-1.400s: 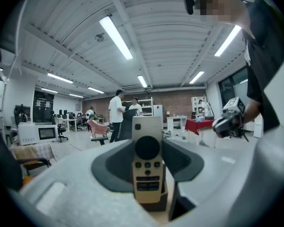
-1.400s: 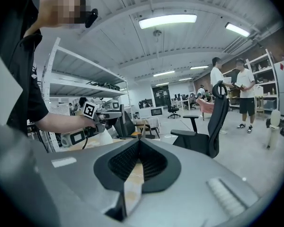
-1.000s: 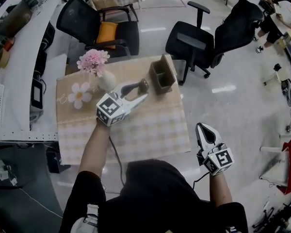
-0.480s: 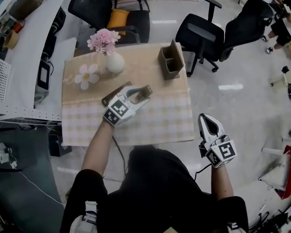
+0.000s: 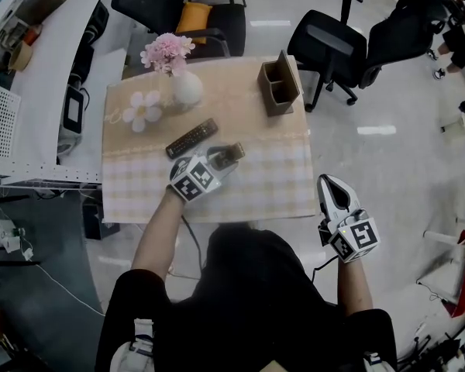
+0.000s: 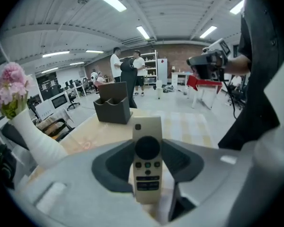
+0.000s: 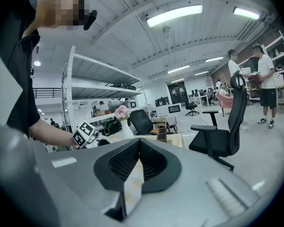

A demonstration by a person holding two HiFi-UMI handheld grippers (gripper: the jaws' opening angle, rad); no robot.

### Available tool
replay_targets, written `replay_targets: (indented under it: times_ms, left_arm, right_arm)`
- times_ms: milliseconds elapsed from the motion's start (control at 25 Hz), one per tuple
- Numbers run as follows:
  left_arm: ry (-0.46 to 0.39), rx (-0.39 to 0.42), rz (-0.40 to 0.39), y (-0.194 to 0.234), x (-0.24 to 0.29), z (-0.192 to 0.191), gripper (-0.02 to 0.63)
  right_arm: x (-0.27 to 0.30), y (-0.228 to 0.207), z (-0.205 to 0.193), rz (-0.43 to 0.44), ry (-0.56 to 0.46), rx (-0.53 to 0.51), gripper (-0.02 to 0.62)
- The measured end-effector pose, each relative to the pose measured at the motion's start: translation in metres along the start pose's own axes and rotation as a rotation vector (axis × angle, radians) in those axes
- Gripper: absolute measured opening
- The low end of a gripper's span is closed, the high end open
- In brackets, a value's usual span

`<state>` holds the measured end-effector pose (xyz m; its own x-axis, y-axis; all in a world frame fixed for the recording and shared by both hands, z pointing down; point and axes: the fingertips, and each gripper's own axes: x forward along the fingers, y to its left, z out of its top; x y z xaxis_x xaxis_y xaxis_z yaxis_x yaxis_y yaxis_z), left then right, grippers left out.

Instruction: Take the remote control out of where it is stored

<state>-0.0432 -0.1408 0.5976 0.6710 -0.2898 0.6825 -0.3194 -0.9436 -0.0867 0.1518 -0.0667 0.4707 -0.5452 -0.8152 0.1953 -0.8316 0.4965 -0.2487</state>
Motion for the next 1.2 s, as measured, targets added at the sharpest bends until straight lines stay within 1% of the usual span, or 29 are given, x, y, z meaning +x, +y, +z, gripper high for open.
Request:
replay_targets:
  times_ms: [240, 400, 800, 1040, 1200]
  left_arm:
    - [0.043, 0.004, -0.048, -0.001, 0.022, 0.000, 0.186]
    - [0.068, -0.017, -0.070, -0.001, 0.039, 0.000, 0.186]
    - [0.185, -0.001, -0.155, -0.009, 0.083, -0.009, 0.184]
    - [0.242, 0.005, -0.198, -0.015, 0.099, -0.017, 0.184]
    - [0.282, 0.010, -0.220, -0.018, 0.106, -0.022, 0.184]
  right_arm:
    - [-0.002, -0.008, -0.006, -0.028, 0.013, 0.006, 0.005]
    - [-0.006, -0.017, -0.005, -0.063, 0.010, 0.021, 0.005]
    - [-0.024, -0.033, -0.011, -0.144, 0.019, 0.055, 0.005]
    - [-0.039, -0.047, -0.018, -0.194, 0.008, 0.115, 0.005]
    - [-0.041, -0.052, -0.019, -0.213, 0.011, 0.125, 0.005]
